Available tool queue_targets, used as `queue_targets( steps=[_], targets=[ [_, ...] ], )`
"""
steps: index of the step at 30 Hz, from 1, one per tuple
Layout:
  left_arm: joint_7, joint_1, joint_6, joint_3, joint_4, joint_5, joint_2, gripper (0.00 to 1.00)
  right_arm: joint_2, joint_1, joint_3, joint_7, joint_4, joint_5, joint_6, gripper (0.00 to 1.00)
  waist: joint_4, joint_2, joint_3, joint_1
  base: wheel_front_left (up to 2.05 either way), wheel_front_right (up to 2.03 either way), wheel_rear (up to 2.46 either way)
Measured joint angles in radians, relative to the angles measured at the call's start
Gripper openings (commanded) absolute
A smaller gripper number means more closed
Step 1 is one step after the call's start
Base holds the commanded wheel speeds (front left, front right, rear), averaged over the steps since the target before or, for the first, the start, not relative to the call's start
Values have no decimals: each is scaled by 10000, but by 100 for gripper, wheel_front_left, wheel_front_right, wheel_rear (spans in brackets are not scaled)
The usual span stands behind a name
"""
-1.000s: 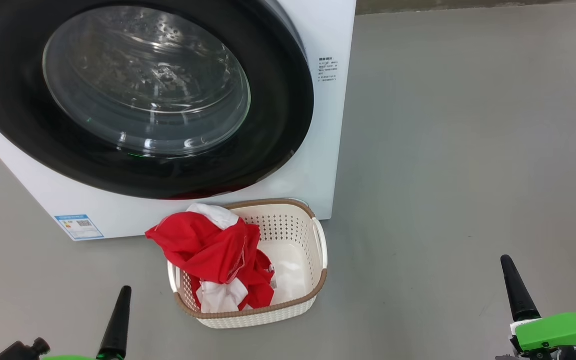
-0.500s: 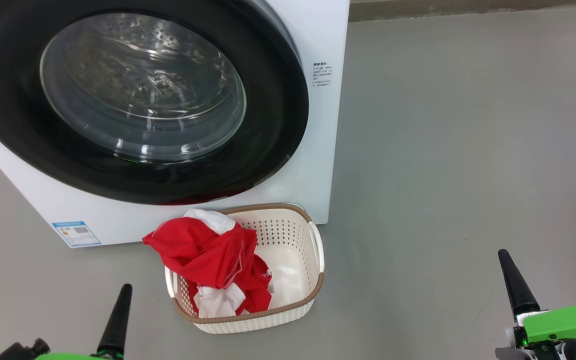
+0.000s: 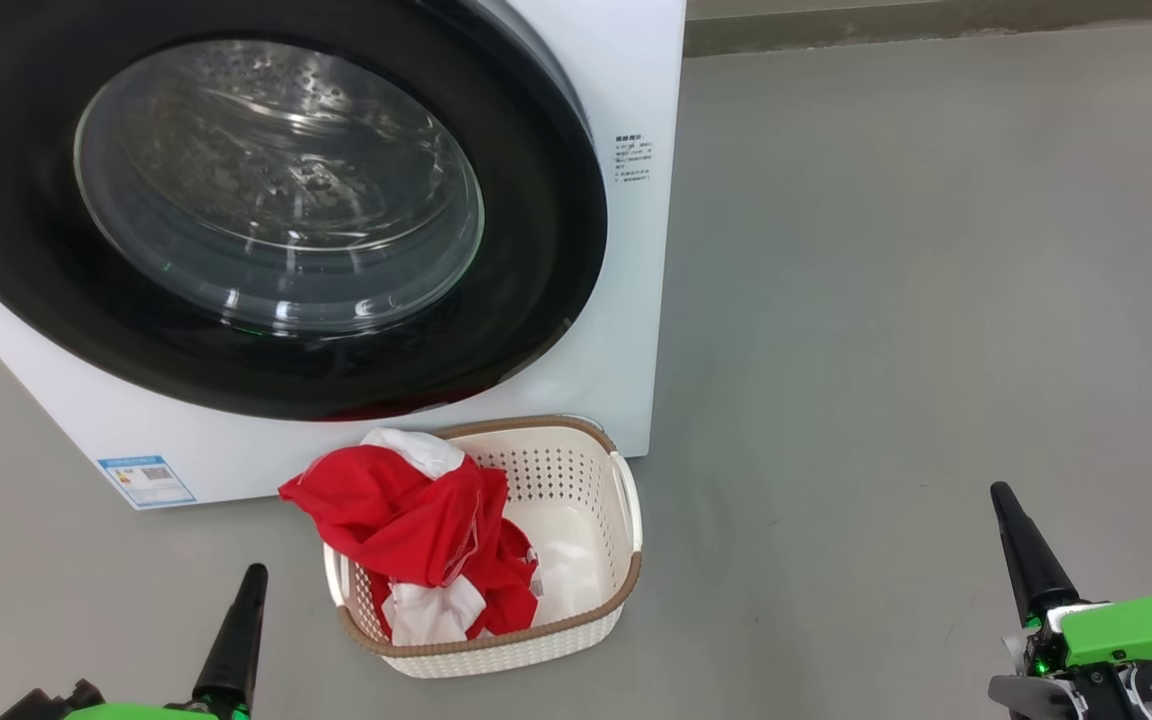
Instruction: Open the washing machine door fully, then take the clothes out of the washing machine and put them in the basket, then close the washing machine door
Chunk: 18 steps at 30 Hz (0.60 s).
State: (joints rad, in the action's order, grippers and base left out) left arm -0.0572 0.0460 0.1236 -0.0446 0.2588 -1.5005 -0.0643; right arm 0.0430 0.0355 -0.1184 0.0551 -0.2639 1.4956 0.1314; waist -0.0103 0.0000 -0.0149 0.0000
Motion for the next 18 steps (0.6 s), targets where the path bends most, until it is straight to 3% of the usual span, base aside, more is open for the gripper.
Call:
queue_targets(
  steps=[18],
  targets=[
    [-309, 198, 2, -157, 58, -1208, 117, 0, 48, 291, 2, 393, -50, 1237, -12, 0, 104, 1, 119, 0, 0, 0, 0]
  ],
)
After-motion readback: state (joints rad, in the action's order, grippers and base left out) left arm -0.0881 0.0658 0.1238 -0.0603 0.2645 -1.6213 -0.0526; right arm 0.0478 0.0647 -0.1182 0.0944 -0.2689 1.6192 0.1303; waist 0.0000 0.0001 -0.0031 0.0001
